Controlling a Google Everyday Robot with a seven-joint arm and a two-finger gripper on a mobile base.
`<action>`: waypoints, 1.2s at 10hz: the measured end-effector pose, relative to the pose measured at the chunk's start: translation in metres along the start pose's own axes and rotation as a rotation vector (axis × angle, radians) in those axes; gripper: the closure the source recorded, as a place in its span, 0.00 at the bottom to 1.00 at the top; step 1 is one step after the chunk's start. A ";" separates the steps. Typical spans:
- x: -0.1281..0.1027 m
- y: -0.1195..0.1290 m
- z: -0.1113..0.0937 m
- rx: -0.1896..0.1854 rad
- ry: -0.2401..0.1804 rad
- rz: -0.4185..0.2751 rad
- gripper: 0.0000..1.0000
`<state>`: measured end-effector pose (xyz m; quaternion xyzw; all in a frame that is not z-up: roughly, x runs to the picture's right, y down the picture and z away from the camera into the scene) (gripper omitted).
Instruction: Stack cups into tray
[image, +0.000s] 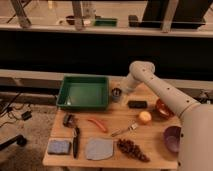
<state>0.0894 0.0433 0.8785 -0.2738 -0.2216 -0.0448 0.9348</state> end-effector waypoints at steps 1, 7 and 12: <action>-0.001 0.002 0.003 -0.006 -0.002 -0.001 0.20; 0.007 0.010 0.018 -0.030 -0.041 0.022 0.23; 0.016 0.011 0.035 -0.063 -0.070 0.052 0.62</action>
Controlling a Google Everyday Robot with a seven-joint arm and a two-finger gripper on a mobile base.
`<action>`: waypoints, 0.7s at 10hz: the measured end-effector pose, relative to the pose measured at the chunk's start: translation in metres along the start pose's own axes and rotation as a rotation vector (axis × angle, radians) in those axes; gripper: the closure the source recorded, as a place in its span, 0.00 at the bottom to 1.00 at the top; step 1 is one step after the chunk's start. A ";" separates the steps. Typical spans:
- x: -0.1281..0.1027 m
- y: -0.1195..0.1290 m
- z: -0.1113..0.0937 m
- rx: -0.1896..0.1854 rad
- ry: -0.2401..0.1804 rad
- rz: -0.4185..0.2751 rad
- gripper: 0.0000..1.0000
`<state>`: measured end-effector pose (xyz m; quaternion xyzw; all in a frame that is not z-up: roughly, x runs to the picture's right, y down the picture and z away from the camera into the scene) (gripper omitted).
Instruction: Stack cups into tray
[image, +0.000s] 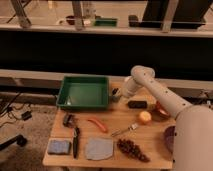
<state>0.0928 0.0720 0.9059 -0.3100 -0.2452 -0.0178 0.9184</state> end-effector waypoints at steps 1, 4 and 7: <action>0.002 0.000 0.003 -0.007 -0.002 0.005 0.68; 0.008 -0.001 0.010 -0.021 0.015 0.006 0.92; 0.007 -0.009 0.010 0.005 0.053 -0.005 1.00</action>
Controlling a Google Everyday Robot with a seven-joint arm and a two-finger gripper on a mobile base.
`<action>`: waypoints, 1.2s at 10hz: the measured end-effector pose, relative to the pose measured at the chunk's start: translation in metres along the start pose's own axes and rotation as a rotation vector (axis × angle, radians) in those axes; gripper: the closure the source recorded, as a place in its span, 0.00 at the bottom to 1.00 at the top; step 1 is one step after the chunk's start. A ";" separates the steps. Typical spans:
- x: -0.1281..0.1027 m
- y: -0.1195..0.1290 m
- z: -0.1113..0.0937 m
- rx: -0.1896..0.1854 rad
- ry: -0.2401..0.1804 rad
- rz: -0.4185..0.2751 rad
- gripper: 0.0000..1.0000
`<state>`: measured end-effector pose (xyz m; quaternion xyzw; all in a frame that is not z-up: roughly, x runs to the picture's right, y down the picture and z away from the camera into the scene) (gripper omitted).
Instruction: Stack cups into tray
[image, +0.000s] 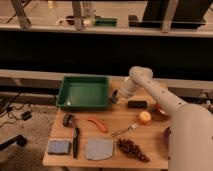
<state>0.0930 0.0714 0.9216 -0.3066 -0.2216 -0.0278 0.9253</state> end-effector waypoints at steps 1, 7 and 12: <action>0.000 -0.002 -0.003 0.012 0.012 -0.007 1.00; -0.006 -0.012 -0.069 0.149 0.010 -0.037 1.00; -0.030 -0.018 -0.094 0.207 -0.042 -0.091 1.00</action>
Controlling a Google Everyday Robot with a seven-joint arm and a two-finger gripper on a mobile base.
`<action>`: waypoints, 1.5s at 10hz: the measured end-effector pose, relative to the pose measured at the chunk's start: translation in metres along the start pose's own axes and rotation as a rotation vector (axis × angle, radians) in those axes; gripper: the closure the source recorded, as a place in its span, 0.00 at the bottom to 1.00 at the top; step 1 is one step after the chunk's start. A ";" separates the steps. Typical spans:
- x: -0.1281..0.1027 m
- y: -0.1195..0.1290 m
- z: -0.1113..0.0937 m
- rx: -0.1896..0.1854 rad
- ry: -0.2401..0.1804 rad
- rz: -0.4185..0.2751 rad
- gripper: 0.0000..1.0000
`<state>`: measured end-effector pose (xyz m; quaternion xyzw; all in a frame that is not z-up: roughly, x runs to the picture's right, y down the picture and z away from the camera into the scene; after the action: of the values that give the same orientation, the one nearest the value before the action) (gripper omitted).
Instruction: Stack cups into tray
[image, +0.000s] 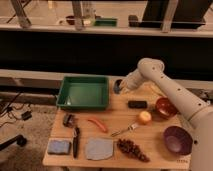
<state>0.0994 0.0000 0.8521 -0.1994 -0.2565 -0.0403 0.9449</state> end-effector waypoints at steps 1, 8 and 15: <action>-0.012 -0.003 0.002 0.002 -0.018 -0.020 1.00; -0.083 -0.039 0.054 -0.034 -0.135 -0.191 1.00; -0.129 -0.043 0.121 -0.114 -0.242 -0.274 1.00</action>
<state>-0.0766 0.0053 0.8989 -0.2193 -0.3902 -0.1588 0.8800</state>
